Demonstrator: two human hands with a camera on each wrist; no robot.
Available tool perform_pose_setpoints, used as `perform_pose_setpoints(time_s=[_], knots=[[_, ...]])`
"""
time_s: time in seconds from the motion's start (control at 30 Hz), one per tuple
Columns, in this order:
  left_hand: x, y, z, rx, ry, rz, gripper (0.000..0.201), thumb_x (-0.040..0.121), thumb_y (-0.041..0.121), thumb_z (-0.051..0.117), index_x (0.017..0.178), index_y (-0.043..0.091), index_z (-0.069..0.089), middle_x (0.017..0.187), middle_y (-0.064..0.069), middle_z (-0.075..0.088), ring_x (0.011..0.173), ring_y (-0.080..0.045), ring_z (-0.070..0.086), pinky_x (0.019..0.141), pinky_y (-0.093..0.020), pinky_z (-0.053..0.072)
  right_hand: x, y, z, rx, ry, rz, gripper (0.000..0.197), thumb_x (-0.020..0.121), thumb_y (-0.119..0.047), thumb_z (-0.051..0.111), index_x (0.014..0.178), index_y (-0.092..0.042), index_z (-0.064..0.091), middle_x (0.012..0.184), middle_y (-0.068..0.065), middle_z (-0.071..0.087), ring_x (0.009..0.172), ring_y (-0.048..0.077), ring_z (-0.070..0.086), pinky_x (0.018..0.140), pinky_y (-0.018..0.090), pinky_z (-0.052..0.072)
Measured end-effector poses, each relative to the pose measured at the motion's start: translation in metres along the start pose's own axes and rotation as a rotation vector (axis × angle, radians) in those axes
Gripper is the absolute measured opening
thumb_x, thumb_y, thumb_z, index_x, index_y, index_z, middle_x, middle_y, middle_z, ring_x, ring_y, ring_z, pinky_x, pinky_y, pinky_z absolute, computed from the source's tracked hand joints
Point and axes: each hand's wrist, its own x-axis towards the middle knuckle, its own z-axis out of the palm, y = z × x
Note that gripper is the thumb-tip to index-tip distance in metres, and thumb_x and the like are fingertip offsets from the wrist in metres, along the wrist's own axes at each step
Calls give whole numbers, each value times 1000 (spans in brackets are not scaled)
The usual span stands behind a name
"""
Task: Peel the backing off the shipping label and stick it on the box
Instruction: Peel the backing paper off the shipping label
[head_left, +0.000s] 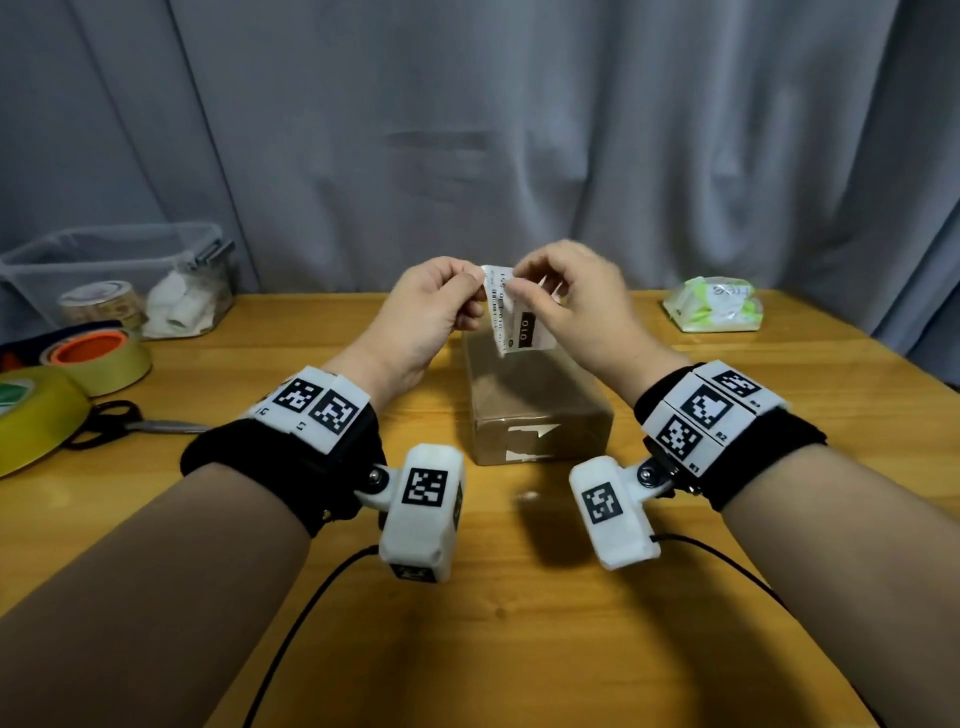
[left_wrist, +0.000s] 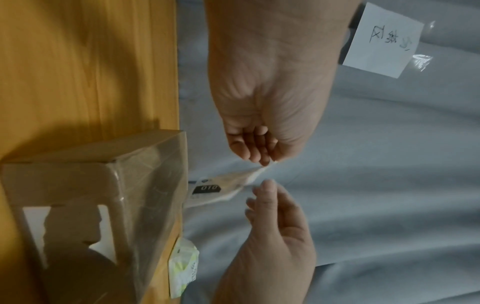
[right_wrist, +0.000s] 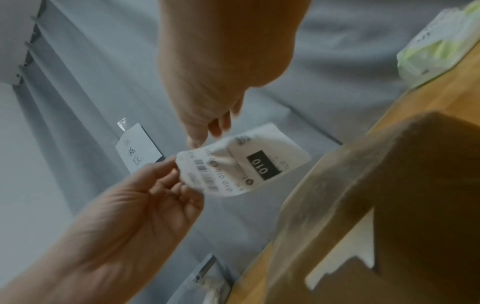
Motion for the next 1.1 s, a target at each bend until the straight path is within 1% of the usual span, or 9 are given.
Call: perform_pose_setpoints(time_s=[0.07, 0.2, 0.33, 0.53, 0.63, 0.77, 0.83, 1.0, 1.1], knots=[[0, -3, 4, -17, 2, 19, 17, 96, 9, 45, 83, 9, 56, 70, -4, 53, 63, -8, 50, 57, -13, 47, -1, -6, 5, 163, -41, 54, 15, 85, -20, 65, 94, -10, 71, 88, -3, 66, 83, 12, 62, 83, 32, 54], [-2, -8, 8, -1, -7, 60, 15, 96, 9, 47, 85, 9, 57, 71, -3, 55, 66, -8, 52, 65, -17, 48, -4, -6, 16, 309, -25, 106, 16, 87, -13, 62, 99, -6, 71, 86, -1, 68, 83, 14, 66, 85, 36, 56], [-3, -14, 6, 26, 15, 85, 16, 94, 9, 50, 82, 14, 59, 72, 0, 57, 65, -4, 53, 63, -14, 48, -8, -3, 21, 374, -27, 132, 17, 88, -12, 61, 98, -4, 71, 86, 3, 69, 85, 20, 68, 85, 44, 56], [-2, -15, 5, 60, 30, 105, 17, 93, 8, 52, 81, 15, 60, 71, 1, 58, 60, 0, 53, 61, -11, 47, -8, -6, 19, 422, -33, 147, 17, 88, -12, 61, 99, -2, 71, 85, 6, 70, 83, 19, 67, 84, 44, 57], [-3, -11, 5, 70, 16, 114, 17, 94, 8, 51, 81, 15, 60, 72, 1, 58, 63, -2, 53, 62, -12, 47, -7, -7, 18, 429, -25, 152, 17, 89, -10, 60, 99, -2, 70, 84, 7, 69, 81, 21, 67, 82, 44, 57], [-3, -7, 5, 89, 7, 121, 15, 92, 8, 53, 80, 14, 61, 73, -1, 60, 66, -4, 55, 63, -12, 50, -5, -7, 16, 429, -23, 141, 16, 89, -8, 59, 98, 1, 70, 87, 22, 71, 82, 34, 68, 80, 47, 57], [-2, -6, 6, 90, 8, 117, 14, 91, 7, 55, 80, 12, 62, 72, -1, 60, 66, -5, 56, 64, -12, 50, -5, -7, 16, 435, -28, 148, 16, 89, -6, 58, 98, 2, 69, 88, 22, 71, 81, 30, 67, 81, 45, 57], [-2, -7, 6, 159, 32, 123, 9, 89, 5, 56, 83, 7, 62, 70, -1, 60, 65, -6, 56, 64, -13, 50, -9, -6, 17, 469, -46, 158, 16, 90, -8, 58, 97, 1, 70, 82, 8, 68, 76, 14, 64, 77, 31, 57], [-1, -10, 4, 239, 33, 155, 11, 87, 8, 58, 79, 13, 62, 73, 1, 61, 70, -7, 57, 67, -15, 49, -10, -6, 18, 492, -40, 165, 16, 90, -10, 58, 94, 0, 70, 79, 5, 67, 73, 11, 63, 73, 27, 55]])
